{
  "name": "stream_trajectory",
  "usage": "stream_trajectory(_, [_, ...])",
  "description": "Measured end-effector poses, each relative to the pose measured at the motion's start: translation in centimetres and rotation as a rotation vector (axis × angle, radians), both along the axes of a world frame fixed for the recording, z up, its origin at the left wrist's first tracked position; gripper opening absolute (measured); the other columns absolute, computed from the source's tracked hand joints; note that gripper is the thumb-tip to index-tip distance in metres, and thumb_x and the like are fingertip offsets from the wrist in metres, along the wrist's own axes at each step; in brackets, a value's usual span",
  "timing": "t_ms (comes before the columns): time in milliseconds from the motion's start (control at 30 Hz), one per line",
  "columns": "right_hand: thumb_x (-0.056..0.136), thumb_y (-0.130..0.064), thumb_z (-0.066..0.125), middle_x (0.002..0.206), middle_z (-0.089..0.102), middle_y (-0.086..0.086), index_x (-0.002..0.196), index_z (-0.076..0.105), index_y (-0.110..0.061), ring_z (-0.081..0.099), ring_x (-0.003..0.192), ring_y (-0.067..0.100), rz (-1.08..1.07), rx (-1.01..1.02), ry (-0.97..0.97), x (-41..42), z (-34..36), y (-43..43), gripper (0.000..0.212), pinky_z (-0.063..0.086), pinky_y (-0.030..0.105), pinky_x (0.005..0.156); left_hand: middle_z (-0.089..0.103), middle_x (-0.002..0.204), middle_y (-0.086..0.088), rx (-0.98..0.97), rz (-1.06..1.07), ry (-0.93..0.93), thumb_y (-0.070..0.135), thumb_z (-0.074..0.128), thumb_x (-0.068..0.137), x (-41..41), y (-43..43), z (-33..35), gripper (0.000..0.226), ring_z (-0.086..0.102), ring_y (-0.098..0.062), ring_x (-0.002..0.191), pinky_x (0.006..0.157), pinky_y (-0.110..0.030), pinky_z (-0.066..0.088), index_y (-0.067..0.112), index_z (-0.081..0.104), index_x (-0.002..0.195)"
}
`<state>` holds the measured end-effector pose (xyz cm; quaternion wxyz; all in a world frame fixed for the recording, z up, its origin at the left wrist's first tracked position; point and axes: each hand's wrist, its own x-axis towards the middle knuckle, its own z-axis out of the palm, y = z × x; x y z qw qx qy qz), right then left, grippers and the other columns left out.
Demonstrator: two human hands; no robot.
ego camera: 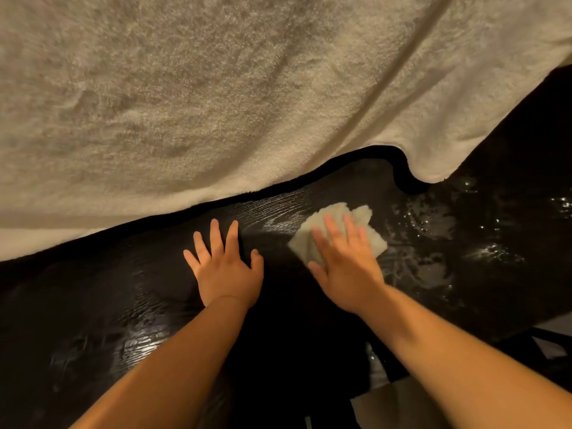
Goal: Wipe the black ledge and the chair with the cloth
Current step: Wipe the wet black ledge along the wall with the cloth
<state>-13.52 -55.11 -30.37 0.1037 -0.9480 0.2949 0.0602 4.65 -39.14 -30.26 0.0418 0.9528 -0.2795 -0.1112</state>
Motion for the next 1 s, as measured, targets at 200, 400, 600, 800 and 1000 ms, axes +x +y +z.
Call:
stream_trajectory(200, [0.096, -0.070, 0.026, 0.172, 0.006, 0.001, 0.163, 0.017, -0.032, -0.007, 0.157, 0.035, 0.100, 0.033, 0.080, -1.9, -0.2, -2.8, 0.078, 0.007, 0.058, 0.125, 0.008, 0.175, -0.002, -0.013, 0.008, 0.003, 0.062, 0.037, 0.095, -0.1, 0.1, -0.1, 0.075, 0.002, -0.041, 0.159, 0.126, -0.065, 0.004, 0.037, 0.019, 0.164])
stream_trajectory(400, [0.097, -0.065, 0.010, 0.172, -0.009, 0.004, 0.164, 0.002, -0.029, -0.019, 0.155, 0.035, -0.299, 0.030, 0.099, -0.2, -0.1, -2.3, 0.076, -0.009, 0.054, 0.125, 0.010, 0.175, -0.003, -0.005, 0.006, -0.018, 0.061, 0.039, 0.095, -0.1, 0.0, -0.5, 0.076, 0.004, -0.042, 0.159, 0.126, -0.065, 0.005, 0.037, 0.019, 0.164])
stream_trajectory(600, [0.095, -0.064, 0.039, 0.170, 0.016, 0.003, 0.158, 0.031, -0.025, 0.002, 0.156, 0.040, 0.101, 0.047, 0.011, -1.9, -0.1, 4.2, 0.075, 0.005, 0.058, 0.126, 0.010, 0.175, -0.004, -0.035, -0.007, -0.009, 0.060, 0.041, 0.096, -0.1, 0.3, -0.5, 0.075, 0.004, -0.042, 0.159, 0.126, -0.065, 0.003, 0.035, 0.021, 0.164])
stream_trajectory(800, [0.095, -0.067, 0.008, 0.172, 0.000, 0.005, 0.164, 0.007, -0.026, -0.008, 0.156, 0.039, -0.254, -0.051, 0.169, -4.0, -0.9, -2.5, 0.080, -0.003, 0.055, 0.126, 0.002, 0.175, -0.002, -0.018, -0.018, 0.013, 0.064, 0.036, 0.096, 0.1, 0.2, -0.4, 0.077, -0.004, -0.039, 0.160, 0.126, -0.063, -0.003, 0.036, 0.014, 0.165])
stream_trajectory(1000, [0.097, -0.065, 0.029, 0.171, 0.013, 0.009, 0.162, 0.024, -0.025, -0.003, 0.156, 0.041, -0.211, 0.004, 0.012, -2.5, -0.5, 6.5, 0.077, 0.002, 0.059, 0.125, 0.005, 0.176, -0.004, -0.037, -0.048, 0.032, 0.065, 0.034, 0.094, 0.1, 0.3, 0.1, 0.080, -0.002, -0.036, 0.161, 0.127, -0.061, -0.002, 0.033, 0.019, 0.166])
